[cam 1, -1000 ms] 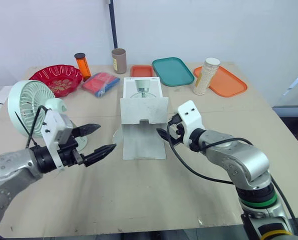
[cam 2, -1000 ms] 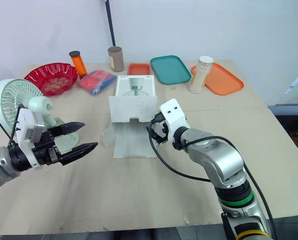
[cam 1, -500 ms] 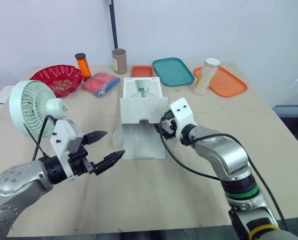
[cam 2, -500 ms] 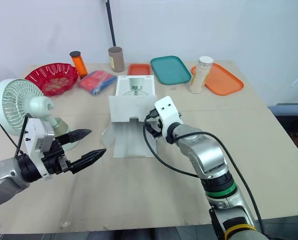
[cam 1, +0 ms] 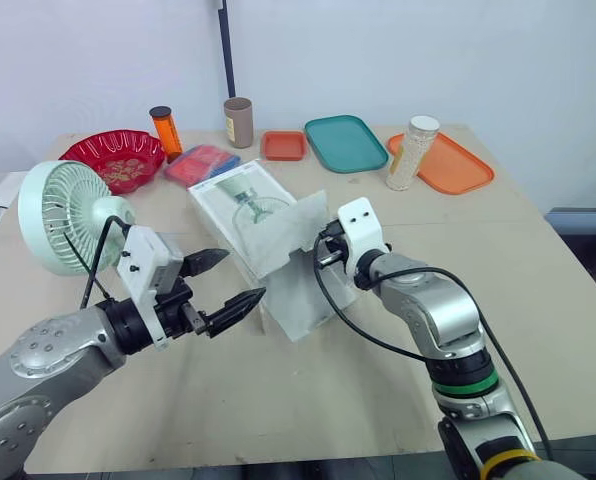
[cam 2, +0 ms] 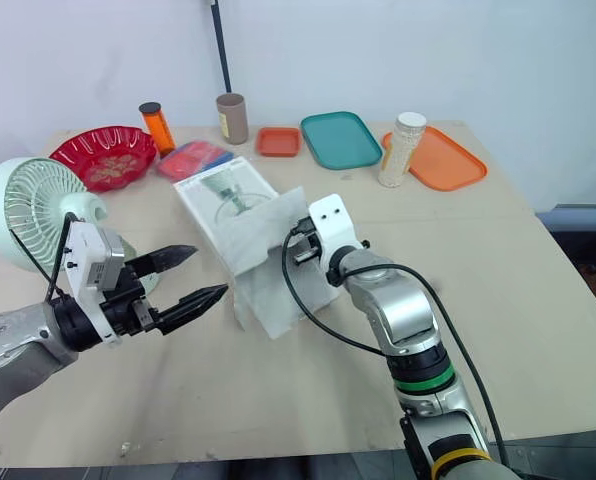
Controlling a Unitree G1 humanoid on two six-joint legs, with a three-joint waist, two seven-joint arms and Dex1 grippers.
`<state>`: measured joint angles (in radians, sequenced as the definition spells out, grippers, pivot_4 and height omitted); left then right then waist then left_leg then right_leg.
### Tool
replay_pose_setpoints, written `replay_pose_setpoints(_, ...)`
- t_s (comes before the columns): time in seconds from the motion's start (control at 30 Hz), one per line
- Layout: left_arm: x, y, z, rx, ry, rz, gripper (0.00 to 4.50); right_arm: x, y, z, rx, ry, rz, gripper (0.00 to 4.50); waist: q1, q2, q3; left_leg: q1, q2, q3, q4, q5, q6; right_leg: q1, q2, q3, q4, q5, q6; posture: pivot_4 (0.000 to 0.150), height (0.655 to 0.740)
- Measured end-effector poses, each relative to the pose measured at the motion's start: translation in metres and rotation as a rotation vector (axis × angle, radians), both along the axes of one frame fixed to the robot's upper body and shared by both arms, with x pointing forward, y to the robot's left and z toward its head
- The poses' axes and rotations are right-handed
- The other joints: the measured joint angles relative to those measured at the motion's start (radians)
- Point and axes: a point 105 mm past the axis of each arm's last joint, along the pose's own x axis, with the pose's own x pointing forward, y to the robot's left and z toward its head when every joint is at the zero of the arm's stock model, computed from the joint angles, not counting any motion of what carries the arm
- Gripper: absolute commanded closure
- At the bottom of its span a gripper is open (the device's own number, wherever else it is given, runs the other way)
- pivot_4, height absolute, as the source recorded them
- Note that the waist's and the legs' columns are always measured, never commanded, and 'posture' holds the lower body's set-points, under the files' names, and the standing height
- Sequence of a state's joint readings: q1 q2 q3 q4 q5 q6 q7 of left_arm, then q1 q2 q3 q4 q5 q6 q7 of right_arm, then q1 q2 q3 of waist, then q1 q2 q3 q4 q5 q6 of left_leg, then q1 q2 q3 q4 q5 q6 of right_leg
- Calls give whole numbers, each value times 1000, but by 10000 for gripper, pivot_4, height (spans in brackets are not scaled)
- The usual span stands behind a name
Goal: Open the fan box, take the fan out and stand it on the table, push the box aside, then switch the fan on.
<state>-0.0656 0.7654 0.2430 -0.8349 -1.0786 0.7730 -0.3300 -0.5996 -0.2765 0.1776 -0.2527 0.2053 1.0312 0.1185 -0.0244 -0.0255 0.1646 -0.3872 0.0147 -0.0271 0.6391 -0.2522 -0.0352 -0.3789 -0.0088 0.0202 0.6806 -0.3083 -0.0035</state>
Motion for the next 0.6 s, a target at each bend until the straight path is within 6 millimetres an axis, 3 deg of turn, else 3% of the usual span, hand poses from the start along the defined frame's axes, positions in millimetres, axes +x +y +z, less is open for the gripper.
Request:
replay_pose_setpoints(0.23,0,-1,-1,-1,5,-8,0,-2,-9,2,-4,6,-46,44536,1,0,0,0,0,0,0,0,0,0,0,0,0,0,0,1500,7382)
replay_pose_setpoints(0.4,5,0,-1,-10,9,-4,0,-18,-37,9,-30,-5,-92,44536,3,0,0,-2,-1,-2,0,0,0,0,0,0,0,0,0,1500,7382)
replay_pose_setpoints(0.6,10,-4,-4,-11,20,-46,0,-51,-65,25,-5,-31,-98,44536,1,0,0,-2,-1,-3,0,1,-1,0,1,1,0,0,0,1500,7382)
